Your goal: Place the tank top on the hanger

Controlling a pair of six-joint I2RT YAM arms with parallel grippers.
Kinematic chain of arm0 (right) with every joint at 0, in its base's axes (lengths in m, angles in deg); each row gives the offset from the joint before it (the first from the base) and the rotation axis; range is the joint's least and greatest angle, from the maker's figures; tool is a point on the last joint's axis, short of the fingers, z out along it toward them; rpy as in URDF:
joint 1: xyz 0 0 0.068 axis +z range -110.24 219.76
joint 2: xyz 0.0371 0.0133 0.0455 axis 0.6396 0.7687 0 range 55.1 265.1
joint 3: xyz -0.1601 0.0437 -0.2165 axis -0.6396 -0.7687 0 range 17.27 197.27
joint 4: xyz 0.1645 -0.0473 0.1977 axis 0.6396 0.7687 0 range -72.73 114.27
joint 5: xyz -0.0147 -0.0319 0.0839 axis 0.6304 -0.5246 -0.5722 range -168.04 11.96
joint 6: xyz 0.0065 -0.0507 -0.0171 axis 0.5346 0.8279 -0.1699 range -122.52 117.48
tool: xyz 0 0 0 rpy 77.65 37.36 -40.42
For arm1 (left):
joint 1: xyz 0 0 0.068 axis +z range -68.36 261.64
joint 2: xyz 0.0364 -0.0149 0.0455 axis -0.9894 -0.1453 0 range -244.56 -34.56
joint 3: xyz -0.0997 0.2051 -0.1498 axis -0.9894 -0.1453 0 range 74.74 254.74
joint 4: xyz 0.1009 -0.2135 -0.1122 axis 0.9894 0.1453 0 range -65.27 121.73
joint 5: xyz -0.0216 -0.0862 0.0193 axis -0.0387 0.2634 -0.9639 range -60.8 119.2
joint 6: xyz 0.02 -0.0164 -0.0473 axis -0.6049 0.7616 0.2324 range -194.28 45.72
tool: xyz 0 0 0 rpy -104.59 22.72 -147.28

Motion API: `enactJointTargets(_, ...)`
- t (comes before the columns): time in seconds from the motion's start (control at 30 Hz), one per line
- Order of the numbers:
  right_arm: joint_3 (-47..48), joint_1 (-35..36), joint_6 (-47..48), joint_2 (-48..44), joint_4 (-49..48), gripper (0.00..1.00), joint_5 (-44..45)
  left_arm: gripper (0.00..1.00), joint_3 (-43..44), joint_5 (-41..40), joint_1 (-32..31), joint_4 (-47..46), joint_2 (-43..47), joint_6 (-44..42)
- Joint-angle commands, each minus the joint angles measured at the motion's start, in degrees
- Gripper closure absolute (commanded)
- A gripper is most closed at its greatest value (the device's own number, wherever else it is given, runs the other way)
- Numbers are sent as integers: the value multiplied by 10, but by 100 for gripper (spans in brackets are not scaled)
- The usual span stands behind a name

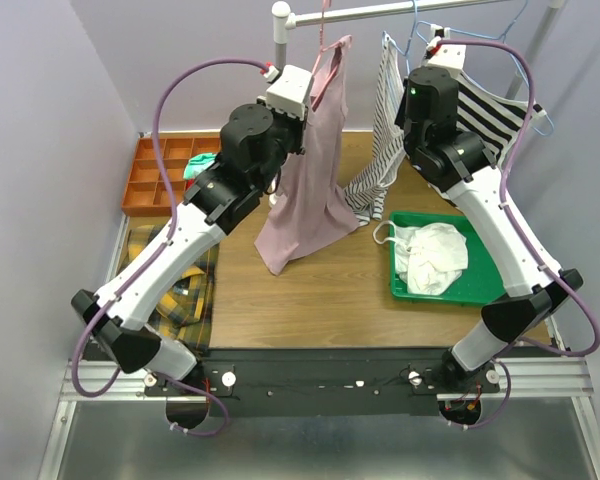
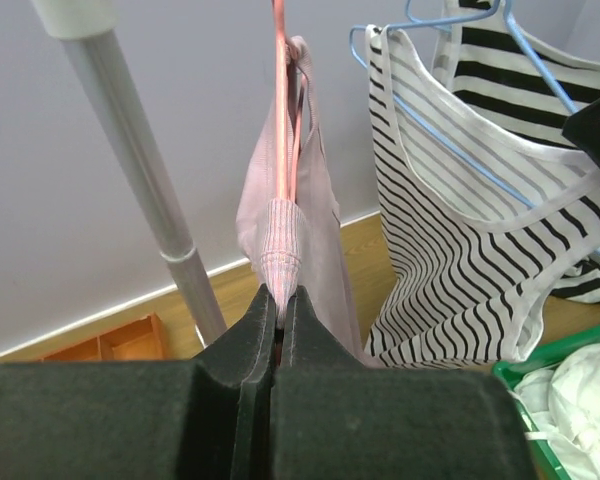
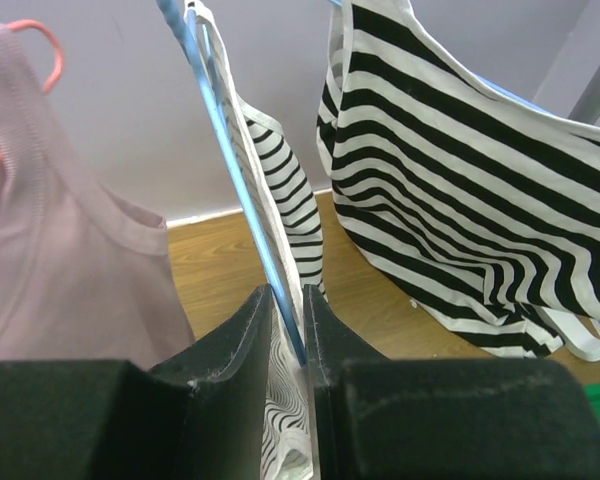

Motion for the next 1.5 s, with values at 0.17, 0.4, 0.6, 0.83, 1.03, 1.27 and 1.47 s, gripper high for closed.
enactJointTargets(0.17,-14,-4,-25,-26,24,73,-38,100,11,-41,13,-89,-42,50)
enactJointTargets(0.4,-32,-4,-27,-44,18,73,-43,100,2,-38,17,-85,-44,62)
enactJointTargets(0.6,-34,-3,-30,-48,20,73,-53,83,-12,-29,17,-80,-31,74)
enactJointTargets(0.83,-23,-3,-41,-50,30,64,-89,58,-37,-16,17,-79,6,83)
enactJointTargets(1.03,-20,-4,-60,-64,36,37,-150,20,-58,13,17,-62,47,93)
enactJointTargets(1.27,-36,-4,-84,-107,43,16,-201,1,-68,52,17,30,107,130)
enactJointTargets(1.47,-190,-4,-117,-228,-5,0,-223,1,-194,53,17,68,210,209)
